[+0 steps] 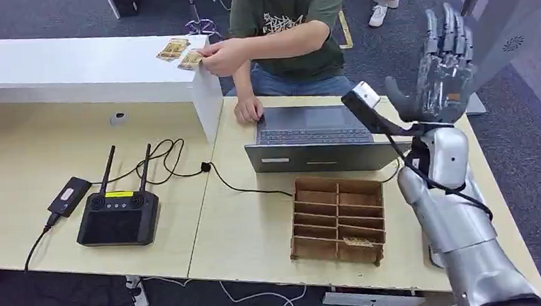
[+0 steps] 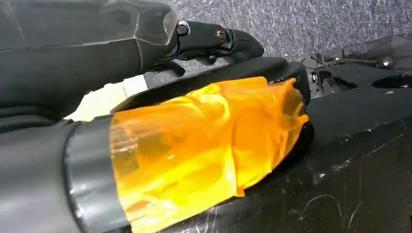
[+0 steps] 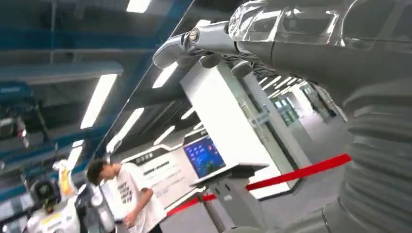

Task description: Pass the card to the sensor for recognition and then transmit it.

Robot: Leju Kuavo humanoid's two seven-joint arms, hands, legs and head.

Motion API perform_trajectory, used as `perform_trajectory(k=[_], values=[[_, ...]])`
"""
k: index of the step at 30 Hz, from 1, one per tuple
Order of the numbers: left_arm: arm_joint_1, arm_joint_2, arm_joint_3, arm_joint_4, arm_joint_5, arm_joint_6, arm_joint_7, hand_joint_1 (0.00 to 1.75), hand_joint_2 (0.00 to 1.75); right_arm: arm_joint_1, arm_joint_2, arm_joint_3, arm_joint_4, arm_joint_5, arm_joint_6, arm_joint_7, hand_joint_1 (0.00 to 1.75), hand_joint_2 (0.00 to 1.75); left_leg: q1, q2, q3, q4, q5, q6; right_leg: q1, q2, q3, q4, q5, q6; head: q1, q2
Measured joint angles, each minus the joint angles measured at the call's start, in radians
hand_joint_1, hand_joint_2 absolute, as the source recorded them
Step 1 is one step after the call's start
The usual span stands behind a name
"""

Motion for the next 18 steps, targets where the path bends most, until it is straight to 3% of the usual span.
perform_trajectory(k=[8, 18], values=[[0.005, -0.001, 0.004, 0.000, 0.035, 0.003, -0.019, 0.00, 0.00, 0.248, -0.059, -0.147, -0.271, 0.014, -0.087, -0.052, 0.00, 1.75, 0.000, 0.000, 0.000, 0.000, -0.001, 0.000, 0.000, 0.000, 0.000, 0.000, 0.000, 0.000, 0.000, 0.000], [0.011, -0.004, 0.027, 0.000, 0.069, 0.006, -0.034, 0.00, 0.00, 0.530, -0.061, -0.288, -0.528, 0.006, -0.122, -0.141, 0.00, 1.75, 0.000, 0.000, -0.001, 0.000, -0.001, 0.001, 0.000, -0.001, 0.000, 0.000, -0.001, 0.001, 0.000, 0.000]])
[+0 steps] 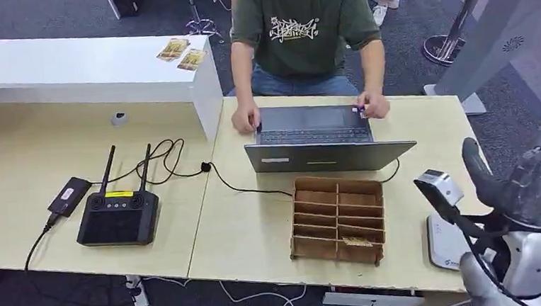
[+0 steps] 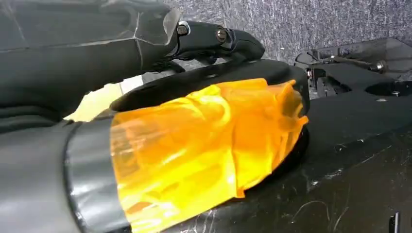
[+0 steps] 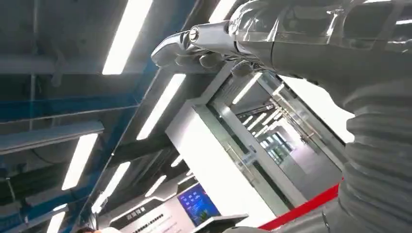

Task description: Pass the card to the sensor for recognition and then transmit it.

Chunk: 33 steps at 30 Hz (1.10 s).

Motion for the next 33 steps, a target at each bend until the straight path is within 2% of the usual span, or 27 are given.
perform_trajectory(k=[9, 28, 33], values=[[0.002, -0.005, 0.013, 0.000, 0.016, 0.005, -0.006, 0.00, 0.00, 0.120, 0.042, -0.080, -0.118, 0.005, 0.000, -0.059, 0.00, 1.75, 0.000, 0.000, 0.000, 0.000, 0.000, 0.000, 0.000, 0.000, 0.000, 0.000, 0.000, 0.000, 0.000, 0.000], [0.005, -0.010, 0.026, 0.007, 0.042, 0.008, -0.018, 0.00, 0.00, 0.238, 0.161, -0.195, -0.264, -0.025, 0.000, -0.189, 0.00, 1.75, 0.000, 0.000, 0.000, 0.000, 0.000, 0.000, 0.000, 0.001, 0.000, 0.000, 0.000, 0.000, 0.000, 0.000], [0.006, -0.013, 0.029, 0.011, 0.047, 0.008, -0.020, 0.00, 0.00, 0.270, 0.190, -0.201, -0.285, -0.027, 0.000, -0.211, 0.00, 1.75, 0.000, 0.000, 0.000, 0.000, 0.000, 0.000, 0.000, 0.001, 0.000, 0.000, 0.000, 0.000, 0.000, 0.000]])
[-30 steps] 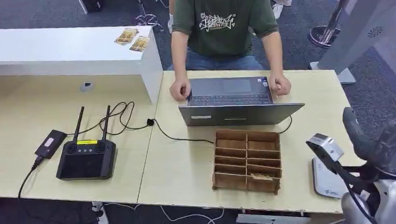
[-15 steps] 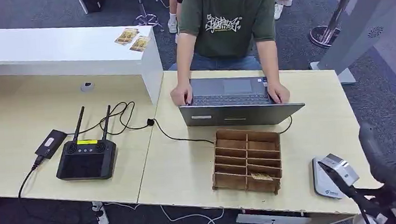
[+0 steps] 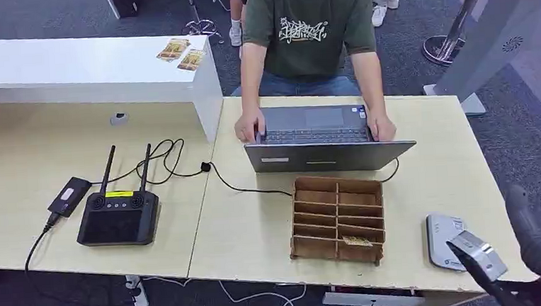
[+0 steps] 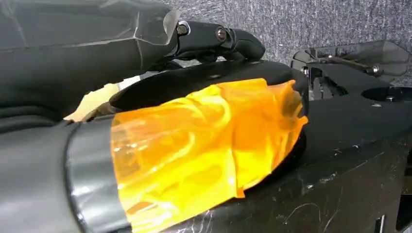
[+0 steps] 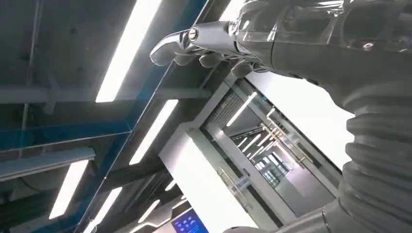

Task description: Pass the card to the sensor for recognition and then transmit it.

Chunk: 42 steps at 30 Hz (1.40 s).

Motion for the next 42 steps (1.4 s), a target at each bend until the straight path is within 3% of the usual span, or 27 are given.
perform_trajectory(k=[13, 17, 28, 33, 42], values=[[0.001, -0.005, 0.010, 0.008, 0.017, 0.002, -0.004, 0.00, 0.00, 0.091, 0.072, -0.014, -0.028, 0.014, 0.000, -0.048, 0.00, 1.75, 0.000, 0.000, 0.000, 0.000, 0.000, 0.000, 0.000, 0.000, 0.000, 0.000, 0.000, 0.000, 0.000, 0.000], [0.001, -0.009, 0.016, 0.014, 0.019, 0.001, -0.005, 0.00, 0.00, 0.125, 0.085, -0.014, -0.026, 0.042, 0.000, -0.036, 0.00, 1.75, 0.000, 0.000, 0.000, 0.000, 0.000, 0.000, 0.000, 0.000, 0.000, 0.000, 0.000, 0.000, 0.000, 0.000], [0.002, -0.012, 0.021, 0.019, 0.023, 0.002, -0.007, 0.00, 0.00, 0.210, 0.088, 0.065, 0.005, 0.075, 0.000, 0.097, 0.00, 1.75, 0.000, 0.000, 0.000, 0.000, 0.000, 0.000, 0.000, 0.000, 0.000, 0.000, -0.001, 0.000, 0.000, 0.000], [0.002, -0.014, 0.021, 0.023, 0.023, 0.002, -0.007, 0.00, 0.00, 0.231, 0.050, 0.142, 0.048, 0.089, 0.000, 0.201, 0.00, 1.75, 0.000, 0.000, 0.000, -0.001, 0.000, 0.000, 0.000, 0.000, 0.000, 0.000, -0.001, 0.000, 0.000, 0.000], [0.002, -0.015, 0.021, 0.026, 0.026, 0.003, -0.007, 0.00, 0.00, 0.259, -0.014, 0.249, 0.098, 0.089, 0.000, 0.311, 0.00, 1.75, 0.000, 0.000, 0.000, -0.001, -0.001, 0.000, 0.000, 0.000, 0.000, 0.000, -0.001, 0.000, 0.000, 0.000]])
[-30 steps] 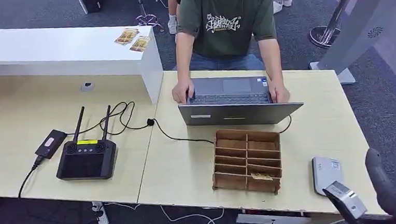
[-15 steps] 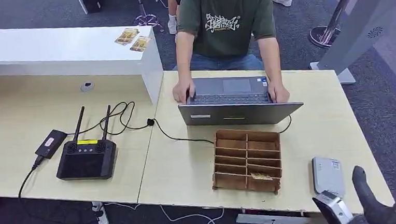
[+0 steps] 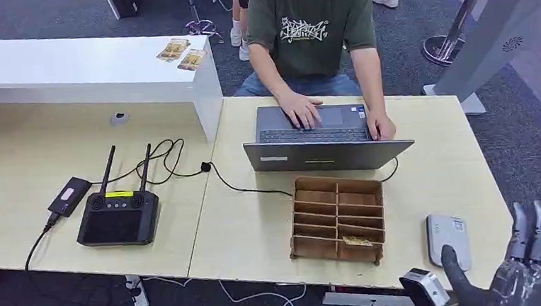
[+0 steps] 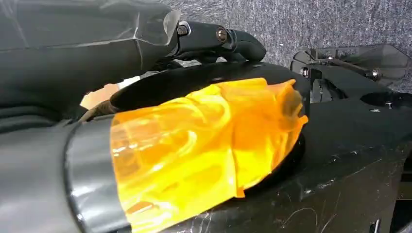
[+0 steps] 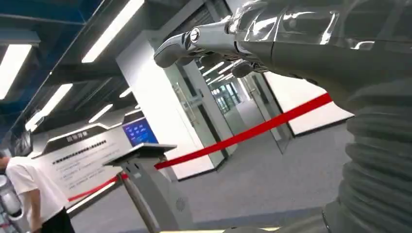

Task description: Pass the card to the sensor for recognition and then transmit it.

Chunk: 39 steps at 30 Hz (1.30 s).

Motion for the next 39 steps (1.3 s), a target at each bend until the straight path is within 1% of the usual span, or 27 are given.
perform_trajectory(k=[8, 10, 15, 21, 26, 30, 35, 39], values=[[0.000, 0.000, 0.000, 0.001, 0.000, 0.001, 0.000, 0.00, 0.00, 0.011, -0.034, 0.048, 0.025, -0.003, 0.000, 0.041, 0.00, 1.75, 0.000, 0.000, 0.000, 0.000, 0.000, 0.000, 0.000, 0.000, 0.000, 0.000, 0.000, 0.000, 0.000, 0.000], [0.000, 0.000, 0.000, 0.001, 0.001, 0.001, 0.000, 0.00, 0.00, 0.016, -0.042, 0.058, 0.028, 0.003, 0.000, 0.060, 0.00, 1.75, 0.000, 0.000, 0.000, 0.000, 0.000, 0.000, 0.000, 0.000, 0.000, 0.000, 0.000, 0.000, 0.000, 0.000], [0.000, 0.000, 0.000, 0.001, 0.001, 0.002, 0.000, 0.00, 0.00, 0.025, -0.055, 0.064, 0.032, 0.009, 0.000, 0.074, 0.00, 1.75, 0.000, 0.000, 0.000, 0.000, 0.000, 0.000, 0.000, 0.000, 0.000, 0.000, 0.000, 0.000, 0.000, 0.000], [0.000, 0.000, 0.000, 0.001, 0.003, 0.004, 0.002, 0.00, 0.00, 0.046, -0.077, 0.078, 0.032, 0.036, 0.006, 0.139, 0.00, 1.75, 0.000, 0.000, 0.000, 0.000, -0.001, 0.001, 0.000, 0.000, 0.000, 0.000, 0.000, 0.000, 0.000, 0.000], [0.000, 0.000, 0.000, 0.002, 0.003, 0.005, 0.002, 0.00, 0.00, 0.066, -0.111, 0.097, 0.029, 0.047, 0.041, 0.200, 0.00, 1.75, 0.000, 0.000, 0.000, 0.000, -0.001, 0.001, 0.000, 0.000, 0.000, 0.000, 0.000, 0.000, 0.000, 0.000], [0.000, 0.000, 0.000, 0.002, 0.003, 0.005, 0.002, 0.00, 0.00, 0.075, -0.136, 0.115, 0.029, 0.042, 0.054, 0.228, 0.00, 1.75, 0.000, 0.000, 0.000, 0.000, -0.001, 0.001, 0.000, 0.000, 0.000, 0.000, 0.000, 0.000, 0.000, 0.000], [0.000, 0.000, 0.000, 0.002, 0.003, 0.006, 0.002, 0.00, 0.00, 0.075, -0.171, 0.144, 0.029, 0.039, 0.077, 0.286, 0.00, 1.75, 0.000, 0.000, 0.000, 0.000, -0.001, 0.001, 0.000, 0.000, 0.000, 0.000, 0.000, 0.000, 0.000, 0.000], [0.000, 0.000, 0.000, 0.002, 0.003, 0.006, 0.003, 0.00, 0.00, 0.075, -0.194, 0.164, 0.029, 0.037, 0.082, 0.309, 0.00, 1.75, 0.000, 0.000, 0.000, 0.000, -0.001, 0.001, 0.000, 0.000, 0.000, 0.000, 0.000, 0.000, 0.000, 0.000]])
